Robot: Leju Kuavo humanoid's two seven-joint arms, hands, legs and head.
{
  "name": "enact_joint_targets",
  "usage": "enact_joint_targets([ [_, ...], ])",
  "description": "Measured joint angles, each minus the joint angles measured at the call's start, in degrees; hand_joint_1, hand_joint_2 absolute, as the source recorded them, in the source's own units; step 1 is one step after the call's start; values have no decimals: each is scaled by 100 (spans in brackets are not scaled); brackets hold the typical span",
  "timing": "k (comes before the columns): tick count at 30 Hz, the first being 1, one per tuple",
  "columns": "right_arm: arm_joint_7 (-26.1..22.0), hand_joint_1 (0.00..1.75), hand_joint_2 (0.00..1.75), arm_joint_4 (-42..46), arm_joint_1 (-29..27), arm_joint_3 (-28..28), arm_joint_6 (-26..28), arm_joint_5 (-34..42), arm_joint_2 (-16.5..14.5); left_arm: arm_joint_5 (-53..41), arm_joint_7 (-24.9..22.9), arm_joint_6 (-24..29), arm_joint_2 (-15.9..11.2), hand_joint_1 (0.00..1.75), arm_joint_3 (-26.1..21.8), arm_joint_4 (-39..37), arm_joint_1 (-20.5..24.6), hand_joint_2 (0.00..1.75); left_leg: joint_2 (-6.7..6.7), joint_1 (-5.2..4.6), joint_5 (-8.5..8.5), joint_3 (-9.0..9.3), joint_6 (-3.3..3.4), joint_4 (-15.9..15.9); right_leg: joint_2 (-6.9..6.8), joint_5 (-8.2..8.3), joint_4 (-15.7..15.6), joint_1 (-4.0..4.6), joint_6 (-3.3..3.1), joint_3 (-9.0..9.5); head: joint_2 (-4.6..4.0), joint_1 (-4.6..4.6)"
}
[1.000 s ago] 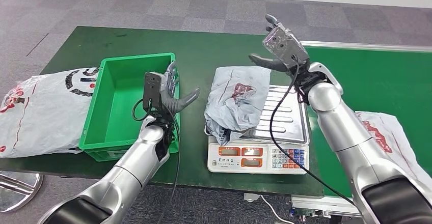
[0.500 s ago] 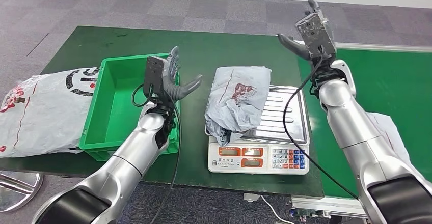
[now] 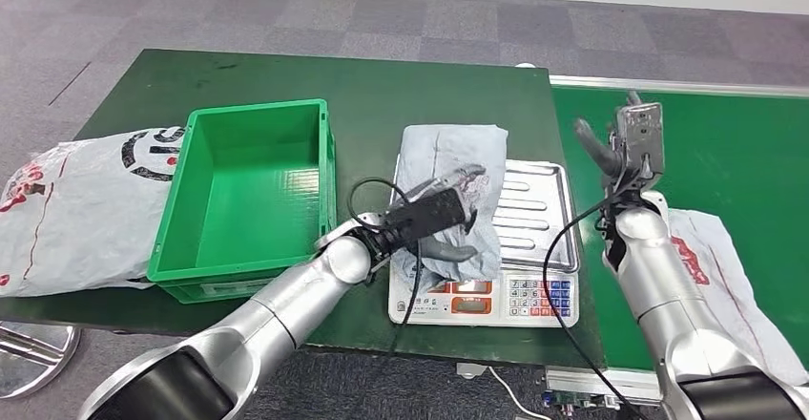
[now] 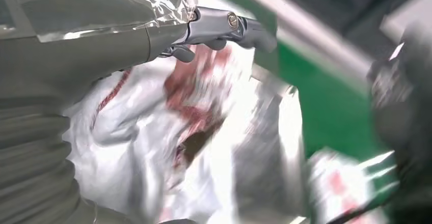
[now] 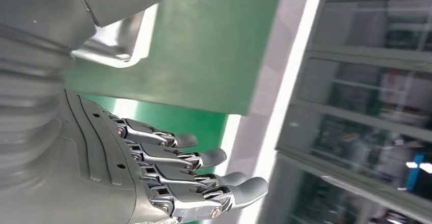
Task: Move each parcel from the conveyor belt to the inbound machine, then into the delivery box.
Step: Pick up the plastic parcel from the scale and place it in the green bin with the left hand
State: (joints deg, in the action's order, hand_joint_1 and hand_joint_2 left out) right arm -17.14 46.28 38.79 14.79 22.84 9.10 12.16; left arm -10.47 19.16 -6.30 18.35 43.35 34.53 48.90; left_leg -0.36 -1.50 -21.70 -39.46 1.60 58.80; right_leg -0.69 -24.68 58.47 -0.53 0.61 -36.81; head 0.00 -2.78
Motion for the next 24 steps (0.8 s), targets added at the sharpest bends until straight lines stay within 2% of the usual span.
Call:
enact_joint_targets([
  [6,90,0,175,86,-233,-104,-62,34,110,-468,-35,-194,75,0,677,-496,191,175,5,1,0,1,0,-1,6,0,1,2,-1,-2,0,0],
  [13,144,0,175,126,-281,-106,-255,172,208,-1598,-334,-686,155,0,1614,-957,416,175,5,1,1,2,-1,-1,7,0,1,2,-1,1,0,0],
  [17,156,0,175,211,-326,-106,-334,219,226,-2014,-567,-709,181,0,2137,-1150,527,175,5,1,0,5,0,-1,6,-1,1,2,-1,7,0,0],
  [21,166,0,175,297,-362,-106,-334,216,227,-2107,-640,-697,204,0,2414,-1270,602,175,5,1,-2,14,0,-2,6,-2,1,2,0,16,0,0],
  [22,168,0,175,310,-368,-106,-334,216,227,-2114,-644,-696,208,36,2451,-1289,614,175,6,1,-2,16,0,-2,6,-2,1,2,0,17,0,0],
  [24,168,0,175,332,-377,-106,-334,216,227,-2123,-651,-686,212,123,2506,-1321,631,175,6,1,-2,20,-1,-2,7,-2,1,3,0,20,0,0],
])
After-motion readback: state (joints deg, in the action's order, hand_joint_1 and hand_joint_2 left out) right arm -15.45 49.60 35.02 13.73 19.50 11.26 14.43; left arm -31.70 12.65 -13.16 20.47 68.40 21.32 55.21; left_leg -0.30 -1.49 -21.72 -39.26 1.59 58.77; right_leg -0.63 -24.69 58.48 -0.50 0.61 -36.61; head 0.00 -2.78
